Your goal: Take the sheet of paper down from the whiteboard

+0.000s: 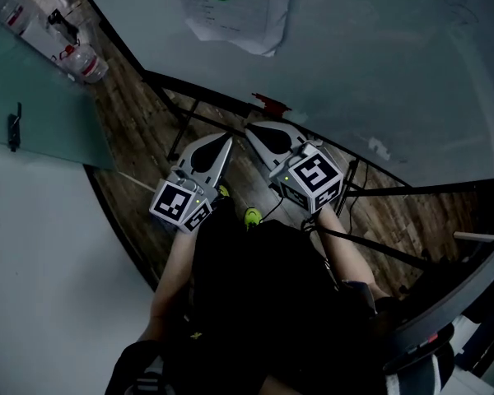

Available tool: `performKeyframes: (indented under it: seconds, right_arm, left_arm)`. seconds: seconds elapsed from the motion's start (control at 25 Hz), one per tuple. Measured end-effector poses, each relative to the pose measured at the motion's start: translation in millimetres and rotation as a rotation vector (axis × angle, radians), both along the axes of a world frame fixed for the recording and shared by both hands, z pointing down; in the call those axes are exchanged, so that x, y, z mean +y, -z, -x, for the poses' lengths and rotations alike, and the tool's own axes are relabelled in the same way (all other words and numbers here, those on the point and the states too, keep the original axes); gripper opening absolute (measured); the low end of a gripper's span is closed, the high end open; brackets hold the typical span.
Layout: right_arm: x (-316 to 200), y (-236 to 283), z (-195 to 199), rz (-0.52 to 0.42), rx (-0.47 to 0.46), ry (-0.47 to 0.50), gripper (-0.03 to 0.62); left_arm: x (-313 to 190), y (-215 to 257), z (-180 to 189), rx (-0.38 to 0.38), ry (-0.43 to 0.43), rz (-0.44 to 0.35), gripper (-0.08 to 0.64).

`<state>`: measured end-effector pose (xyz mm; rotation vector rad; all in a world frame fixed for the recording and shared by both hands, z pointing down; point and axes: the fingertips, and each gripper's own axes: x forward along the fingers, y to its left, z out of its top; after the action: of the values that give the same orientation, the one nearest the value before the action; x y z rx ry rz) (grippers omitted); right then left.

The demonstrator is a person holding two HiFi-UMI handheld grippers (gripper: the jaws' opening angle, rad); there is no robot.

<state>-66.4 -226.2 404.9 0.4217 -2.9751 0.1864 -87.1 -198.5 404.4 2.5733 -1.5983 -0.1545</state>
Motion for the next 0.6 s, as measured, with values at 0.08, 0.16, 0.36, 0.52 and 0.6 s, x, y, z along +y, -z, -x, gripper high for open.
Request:
performKeyframes:
  seconds: [0.08, 0.16, 0.36, 0.52, 0.6]
  right_arm:
    - [-6, 6, 4, -0.019, -0.008, -0.008, 0.021]
    - [-12, 15, 8, -0.037, -0.022, -0.016, 0.021]
    - [-28, 37, 10, -0.069, -0.043, -0.048, 0.021]
    - [-35, 55, 16, -0.099, -0.062, -0.057, 0.021]
    - [-38, 62, 18, -0.114, -0.07, -0.059, 0.021]
  left_arm:
    - [-7, 5, 4, -0.004, -0.005, -0.015, 0.023]
    - [-13, 11, 8, -0.006, -0.012, -0.028, 0.023]
    - [-31, 30, 11, -0.051, -0.039, -0.067, 0.023]
    - [-41, 44, 12, -0.061, -0.061, -0.098, 0.023]
    - [-45, 51, 14, -0.069, -0.066, -0.115, 0.023]
